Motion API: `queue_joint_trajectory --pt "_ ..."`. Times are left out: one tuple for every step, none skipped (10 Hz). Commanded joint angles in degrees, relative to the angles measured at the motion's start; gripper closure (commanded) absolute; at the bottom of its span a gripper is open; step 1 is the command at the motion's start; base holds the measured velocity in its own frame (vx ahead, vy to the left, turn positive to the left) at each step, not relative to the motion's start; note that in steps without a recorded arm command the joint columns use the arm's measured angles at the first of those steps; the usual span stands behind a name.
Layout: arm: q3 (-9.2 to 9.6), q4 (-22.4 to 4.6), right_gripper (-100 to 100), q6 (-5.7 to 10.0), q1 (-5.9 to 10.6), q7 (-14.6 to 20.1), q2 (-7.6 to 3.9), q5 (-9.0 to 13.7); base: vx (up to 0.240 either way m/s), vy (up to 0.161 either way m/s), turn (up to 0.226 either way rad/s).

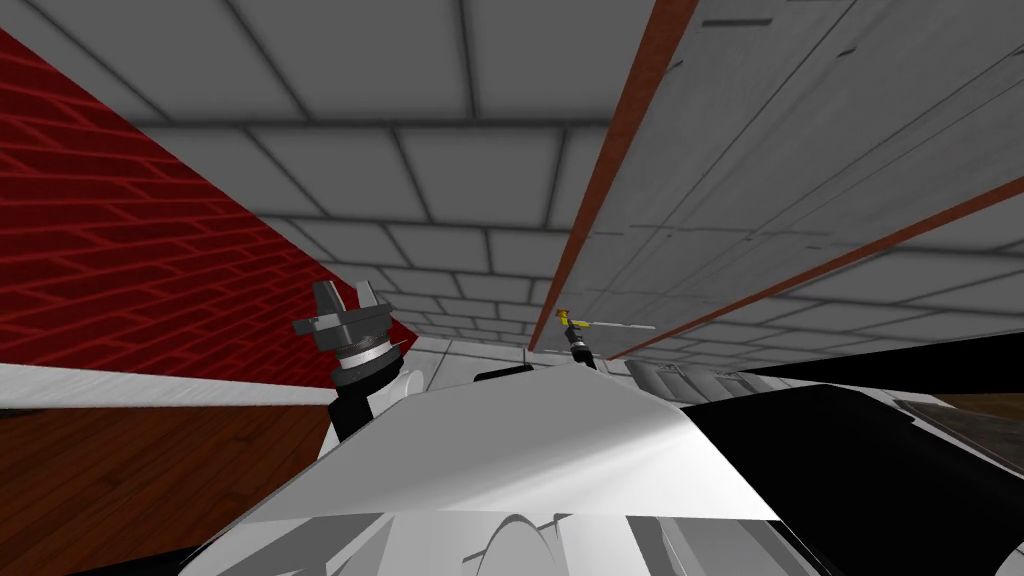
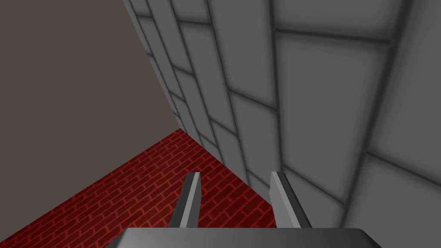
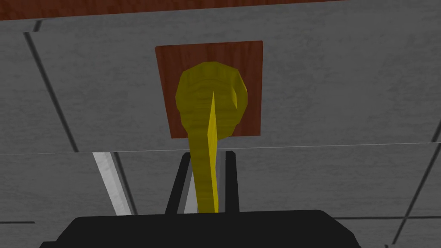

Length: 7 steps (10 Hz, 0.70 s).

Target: Pull the door open

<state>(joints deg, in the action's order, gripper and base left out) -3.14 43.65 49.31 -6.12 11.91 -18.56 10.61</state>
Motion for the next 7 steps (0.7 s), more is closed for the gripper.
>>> queue_joint_trajectory --pt "0.87 -0.24 100 1.02 -0.88 0.93 -0.47 -0.36 -0.19 -0.045 0.113" --pt "1.35 -0.25 100 1.72 -1.4 1.57 -0.95 -0.54 -0.187 -0.042 0.147" --pt "1.84 -0.27 100 2.43 -1.93 2.22 -1.45 -0.73 -0.206 -0.058 0.139" --pt "2.32 -0.28 100 3.14 -2.46 2.86 -1.93 -0.92 -0.209 -0.041 0.167" --pt "2.77 -0.29 100 3.8 -2.95 3.46 -2.39 -1.09 -0.22 -0.066 0.123" --pt "3.17 -0.3 100 4.37 -3.38 3.98 -2.79 -1.25 -0.21 -0.06 0.112" --pt "3.61 -0.32 100 5.02 -3.86 4.56 -3.24 -1.42 -0.194 -0.045 0.131"
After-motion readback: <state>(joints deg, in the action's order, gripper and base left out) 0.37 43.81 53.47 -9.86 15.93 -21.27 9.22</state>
